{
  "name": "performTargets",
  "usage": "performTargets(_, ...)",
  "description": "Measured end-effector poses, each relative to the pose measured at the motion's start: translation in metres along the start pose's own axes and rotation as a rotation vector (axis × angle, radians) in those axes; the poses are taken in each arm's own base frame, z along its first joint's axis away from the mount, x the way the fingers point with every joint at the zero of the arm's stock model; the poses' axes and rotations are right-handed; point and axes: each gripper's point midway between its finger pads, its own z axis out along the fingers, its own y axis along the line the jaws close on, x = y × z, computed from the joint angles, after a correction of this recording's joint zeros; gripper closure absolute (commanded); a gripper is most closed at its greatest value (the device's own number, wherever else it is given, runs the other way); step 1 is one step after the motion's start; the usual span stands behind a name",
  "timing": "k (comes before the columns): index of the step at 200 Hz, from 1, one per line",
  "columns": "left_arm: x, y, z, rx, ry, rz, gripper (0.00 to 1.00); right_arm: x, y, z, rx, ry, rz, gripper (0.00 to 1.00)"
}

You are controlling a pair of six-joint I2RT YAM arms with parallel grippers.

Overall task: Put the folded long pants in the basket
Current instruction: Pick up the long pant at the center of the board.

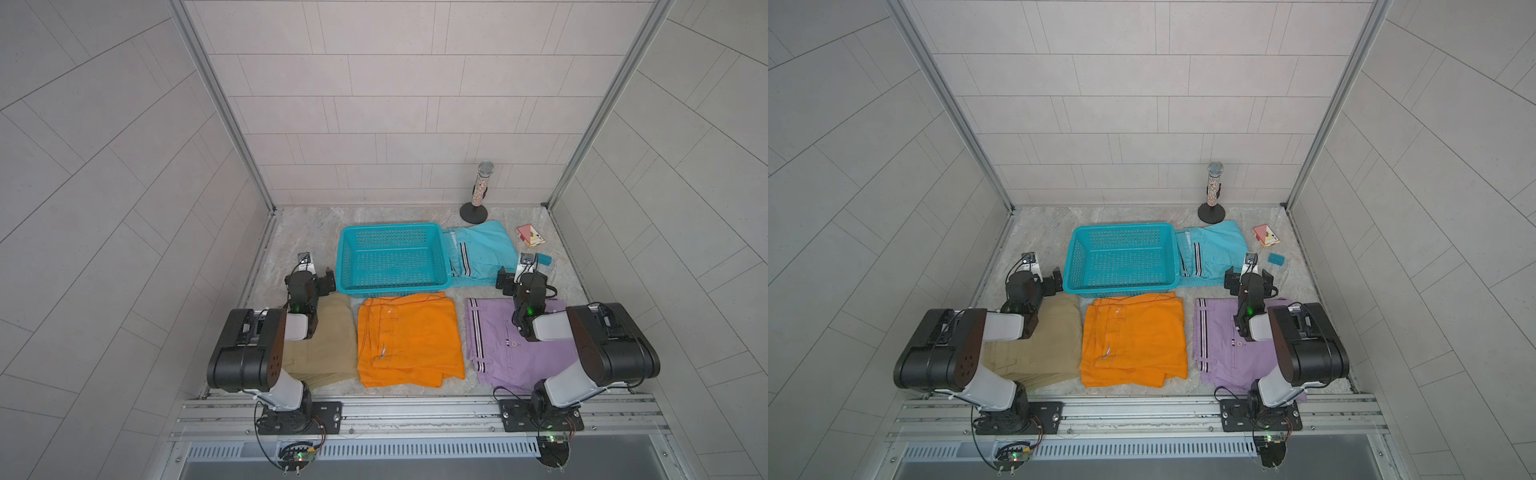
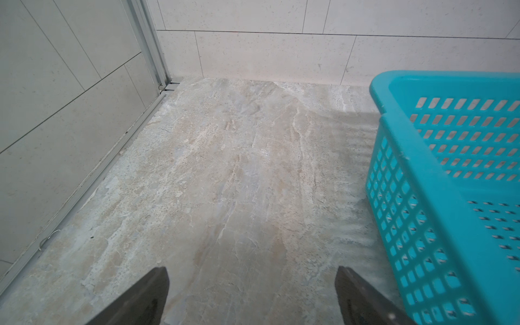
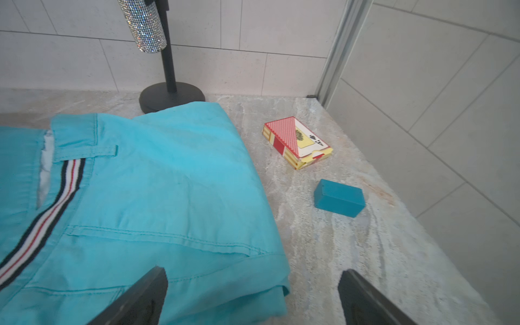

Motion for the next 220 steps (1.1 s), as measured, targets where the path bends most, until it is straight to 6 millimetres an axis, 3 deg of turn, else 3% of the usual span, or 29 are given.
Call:
performTargets(21,-0.018,0.009,-0.015,-0.044,-0.026,-0.029,0.0,-0.036,0.031,-0.032,-0.009,-0.083,-0.066,0.0)
performTargets(36,-0.046,0.014,-0.034,-0.059,-0.096,-0.058,0.0,-0.082,0.054,-0.052,-0.067,-0.132,-0.024,0.0)
performTargets(62,-0.077,0.024,-0.064,-0.121,-0.115,-0.135,0.0,-0.16,0.064,-0.08,-0.175,-0.127,0.124,0.0)
performTargets(79,-0.097,0.029,-0.081,-0.154,-0.091,-0.231,0.0,-0.174,0.075,-0.104,-0.315,-0.097,0.222,0.0)
performTargets(87,-0.103,0.026,-0.088,-0.136,-0.08,-0.276,0.0,-0.166,0.083,-0.114,-0.394,-0.059,0.259,0.0)
performTargets(100,-0.102,0.02,-0.095,-0.098,-0.032,-0.335,0.0,-0.135,0.102,-0.128,-0.518,0.052,0.305,0.03)
performTargets(132,-0.067,-0.01,-0.109,0.045,0.196,-0.44,0.0,-0.039,0.154,-0.16,-0.749,0.435,0.336,0.07)
performTargets(155,-0.043,-0.037,-0.122,0.176,0.346,-0.519,0.0,0.011,0.173,-0.186,-0.819,0.657,0.311,0.07)
performTargets(183,-0.012,-0.061,-0.133,0.282,0.494,-0.615,0.0,0.042,0.174,-0.198,-0.824,0.786,0.339,0.08)
performTargets(203,0.024,-0.068,-0.142,0.296,0.618,-0.653,0.0,0.052,0.177,-0.204,-0.831,0.837,0.349,0.08)
performTargets(220,0.038,-0.073,-0.15,0.309,0.69,-0.662,0.06,0.058,0.182,-0.205,-0.841,0.869,0.353,0.09)
